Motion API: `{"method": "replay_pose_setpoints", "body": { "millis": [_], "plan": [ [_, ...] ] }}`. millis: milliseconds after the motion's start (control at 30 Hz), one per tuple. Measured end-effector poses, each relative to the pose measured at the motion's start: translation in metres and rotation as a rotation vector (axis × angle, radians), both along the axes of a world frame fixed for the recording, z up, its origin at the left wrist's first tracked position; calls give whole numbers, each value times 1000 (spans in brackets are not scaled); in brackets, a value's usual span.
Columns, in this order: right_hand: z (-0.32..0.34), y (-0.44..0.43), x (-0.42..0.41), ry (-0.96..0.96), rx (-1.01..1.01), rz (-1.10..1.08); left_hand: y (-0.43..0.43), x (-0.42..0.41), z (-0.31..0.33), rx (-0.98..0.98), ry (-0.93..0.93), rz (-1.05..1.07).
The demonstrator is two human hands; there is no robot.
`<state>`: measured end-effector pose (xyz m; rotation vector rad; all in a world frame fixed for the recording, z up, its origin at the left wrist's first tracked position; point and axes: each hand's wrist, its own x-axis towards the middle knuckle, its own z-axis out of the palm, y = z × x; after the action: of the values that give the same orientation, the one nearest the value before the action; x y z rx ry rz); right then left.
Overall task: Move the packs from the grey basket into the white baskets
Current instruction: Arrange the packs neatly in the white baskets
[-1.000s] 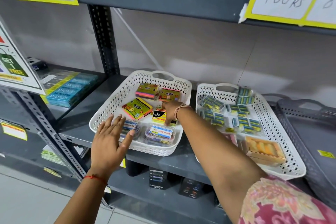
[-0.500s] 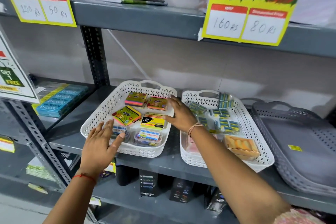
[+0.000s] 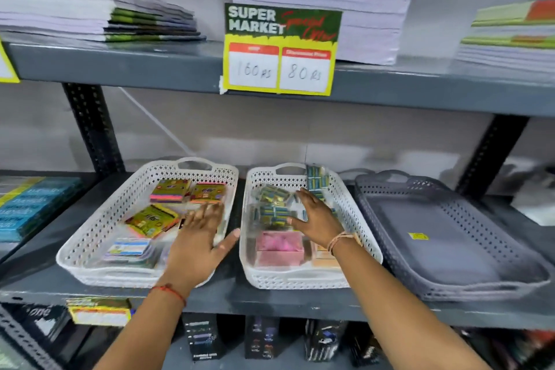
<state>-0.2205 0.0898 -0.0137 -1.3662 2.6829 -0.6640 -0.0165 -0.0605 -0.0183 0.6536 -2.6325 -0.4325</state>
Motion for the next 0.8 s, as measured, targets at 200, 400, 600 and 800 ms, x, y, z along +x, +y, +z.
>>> {"method": "replay_pose_setpoints", "body": {
  "millis": [200, 400, 600, 800],
  "plan": [
    [-9, 0, -28, -112, 20, -1, 17, -25, -12, -28, -214, -23],
    [-10, -39, -68, -185, -6, 16, 12, -26, -14, 1, -253, -43],
    [-19, -93, -91, -99, 293, 49, 15, -25, -12, 1, -264, -42],
    [-15, -103, -107, -158, 266, 83, 17, -25, -6, 20, -237, -36]
  ]
}}
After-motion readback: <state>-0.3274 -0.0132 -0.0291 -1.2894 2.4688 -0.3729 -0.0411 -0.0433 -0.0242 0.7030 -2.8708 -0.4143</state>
